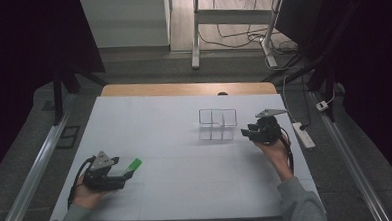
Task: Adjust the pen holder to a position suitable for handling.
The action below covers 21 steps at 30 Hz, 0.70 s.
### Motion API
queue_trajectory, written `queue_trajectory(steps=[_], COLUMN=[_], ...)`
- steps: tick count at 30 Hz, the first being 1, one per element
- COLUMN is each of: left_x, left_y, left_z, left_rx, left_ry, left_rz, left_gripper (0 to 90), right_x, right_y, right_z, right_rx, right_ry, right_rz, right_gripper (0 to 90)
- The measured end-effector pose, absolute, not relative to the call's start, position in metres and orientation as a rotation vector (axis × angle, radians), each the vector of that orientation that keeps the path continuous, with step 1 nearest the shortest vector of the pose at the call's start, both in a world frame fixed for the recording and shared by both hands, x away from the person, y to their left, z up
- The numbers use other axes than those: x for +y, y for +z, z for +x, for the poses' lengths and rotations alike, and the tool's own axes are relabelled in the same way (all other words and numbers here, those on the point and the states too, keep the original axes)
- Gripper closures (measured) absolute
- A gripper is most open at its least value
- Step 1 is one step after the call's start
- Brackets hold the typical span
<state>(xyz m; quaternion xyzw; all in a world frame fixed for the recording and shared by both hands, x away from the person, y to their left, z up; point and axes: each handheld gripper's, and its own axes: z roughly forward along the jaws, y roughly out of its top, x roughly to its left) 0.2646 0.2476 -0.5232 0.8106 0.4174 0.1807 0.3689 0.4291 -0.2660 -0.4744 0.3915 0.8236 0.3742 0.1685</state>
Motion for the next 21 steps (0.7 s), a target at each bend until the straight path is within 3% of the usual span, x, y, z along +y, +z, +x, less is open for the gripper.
queue_trajectory(steps=[11, 21], left_x=[0.248, 0.247], left_y=[-0.524, -0.524], left_z=[0.265, 0.264], left_rx=[1.071, 1.065], left_ry=[0.464, 0.470], left_rz=[2.087, 2.091], left_gripper=[23.6, 23.6], right_x=[-0.257, -0.245], right_y=[-0.482, -0.490], right_z=[0.448, 0.456], right_rx=[2.369, 2.394], right_ry=[1.035, 1.018], right_rz=[1.120, 1.130], right_gripper=[89.3, 89.5])
